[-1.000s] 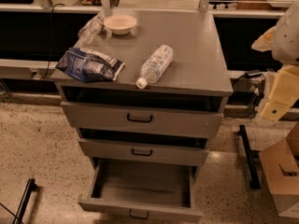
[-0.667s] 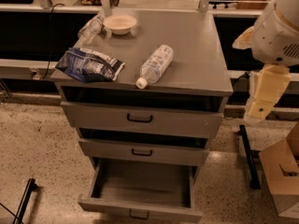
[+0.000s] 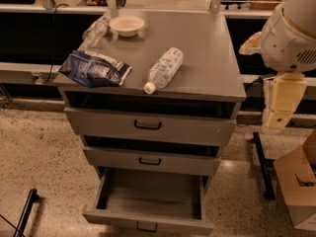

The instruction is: Pick blue plastic bottle from bottom drawer and place on counter

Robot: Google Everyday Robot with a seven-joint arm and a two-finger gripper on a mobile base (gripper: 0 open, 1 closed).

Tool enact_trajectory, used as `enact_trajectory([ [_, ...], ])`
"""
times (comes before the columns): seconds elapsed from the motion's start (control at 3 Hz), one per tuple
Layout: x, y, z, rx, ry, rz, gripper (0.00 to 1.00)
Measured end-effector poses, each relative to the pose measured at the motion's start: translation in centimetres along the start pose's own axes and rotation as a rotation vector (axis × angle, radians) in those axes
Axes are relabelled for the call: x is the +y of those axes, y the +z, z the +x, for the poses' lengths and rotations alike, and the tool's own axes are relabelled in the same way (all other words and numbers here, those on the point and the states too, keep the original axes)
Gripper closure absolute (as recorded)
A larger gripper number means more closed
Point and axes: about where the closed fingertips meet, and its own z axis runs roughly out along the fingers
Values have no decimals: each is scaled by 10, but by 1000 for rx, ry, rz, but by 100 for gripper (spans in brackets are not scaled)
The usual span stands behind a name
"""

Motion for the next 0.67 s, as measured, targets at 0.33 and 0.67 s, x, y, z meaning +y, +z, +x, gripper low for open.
enact_trajectory([
  [0.33, -1, 26, -22, 35, -205, -52, 0],
  [0.67, 2, 49, -49, -35, -400, -57, 0],
])
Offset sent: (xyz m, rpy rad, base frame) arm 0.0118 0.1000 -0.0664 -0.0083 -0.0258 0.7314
